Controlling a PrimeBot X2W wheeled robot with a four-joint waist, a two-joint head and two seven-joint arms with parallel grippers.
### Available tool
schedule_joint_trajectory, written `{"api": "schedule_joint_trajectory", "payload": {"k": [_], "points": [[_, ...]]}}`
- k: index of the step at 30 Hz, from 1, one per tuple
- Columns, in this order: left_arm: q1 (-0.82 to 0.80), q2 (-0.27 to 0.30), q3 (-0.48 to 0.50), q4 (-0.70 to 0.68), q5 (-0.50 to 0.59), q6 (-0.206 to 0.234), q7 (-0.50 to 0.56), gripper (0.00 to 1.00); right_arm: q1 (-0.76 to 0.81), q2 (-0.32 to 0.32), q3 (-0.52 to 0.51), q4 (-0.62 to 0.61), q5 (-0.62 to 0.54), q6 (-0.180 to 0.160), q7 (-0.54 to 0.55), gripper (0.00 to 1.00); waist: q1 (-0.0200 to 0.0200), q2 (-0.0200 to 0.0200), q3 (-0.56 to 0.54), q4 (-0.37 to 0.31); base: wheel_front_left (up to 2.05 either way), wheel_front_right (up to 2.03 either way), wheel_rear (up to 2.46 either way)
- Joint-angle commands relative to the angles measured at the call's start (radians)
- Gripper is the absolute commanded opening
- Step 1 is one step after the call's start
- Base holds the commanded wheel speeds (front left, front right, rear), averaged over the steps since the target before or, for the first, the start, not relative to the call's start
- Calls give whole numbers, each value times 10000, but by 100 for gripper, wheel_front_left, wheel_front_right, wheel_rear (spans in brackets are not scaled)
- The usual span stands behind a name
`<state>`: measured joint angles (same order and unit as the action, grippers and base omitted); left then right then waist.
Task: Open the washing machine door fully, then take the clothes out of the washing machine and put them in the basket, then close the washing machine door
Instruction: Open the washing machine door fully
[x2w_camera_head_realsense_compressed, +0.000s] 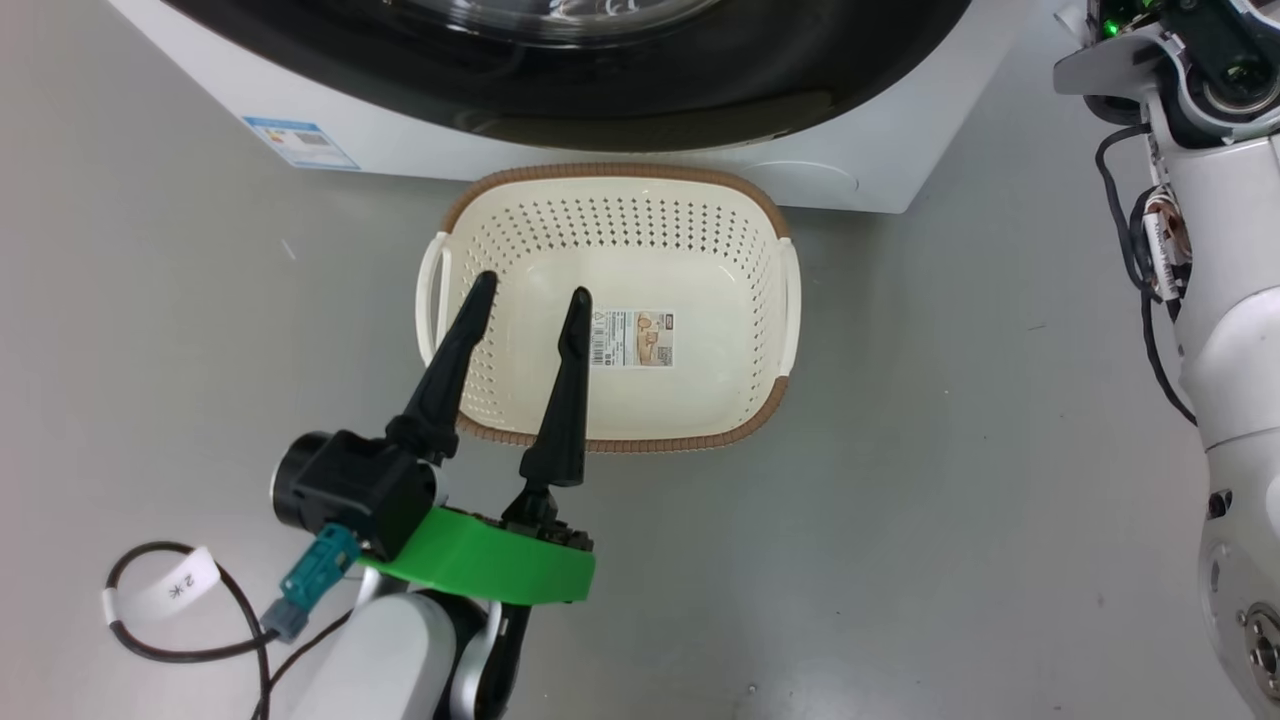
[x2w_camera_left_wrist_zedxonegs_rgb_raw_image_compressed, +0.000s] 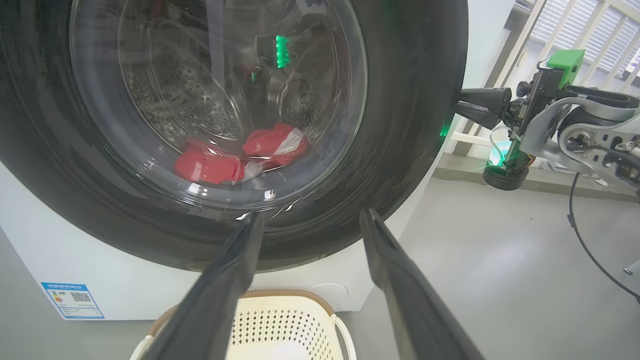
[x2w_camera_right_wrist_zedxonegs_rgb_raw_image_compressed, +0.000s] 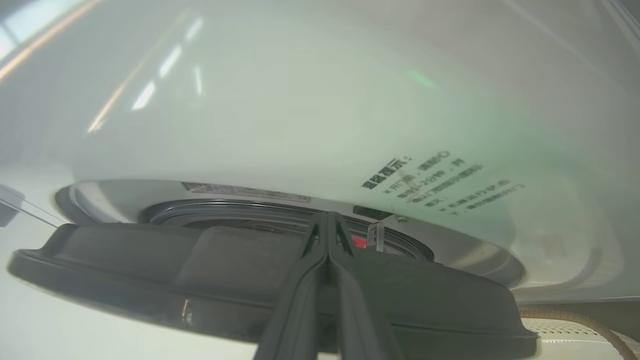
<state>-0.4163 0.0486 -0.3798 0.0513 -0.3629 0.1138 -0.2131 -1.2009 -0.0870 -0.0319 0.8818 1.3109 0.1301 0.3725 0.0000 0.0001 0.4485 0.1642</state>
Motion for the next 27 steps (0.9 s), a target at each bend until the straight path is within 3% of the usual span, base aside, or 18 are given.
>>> {"api": "schedule_joint_trajectory", "payload": {"k": [1,27], "points": [[-263,128,254,-179,-32,-76,-75,100,-355,203,-14,-170,-29,6,99,0,0,-1,45,57,0,0,0],[-377,195,220,53,-181,0,-257,100,-450,343,267,-57,-336,6,1480,0,0,-1,111,83,0,0,0]]}}
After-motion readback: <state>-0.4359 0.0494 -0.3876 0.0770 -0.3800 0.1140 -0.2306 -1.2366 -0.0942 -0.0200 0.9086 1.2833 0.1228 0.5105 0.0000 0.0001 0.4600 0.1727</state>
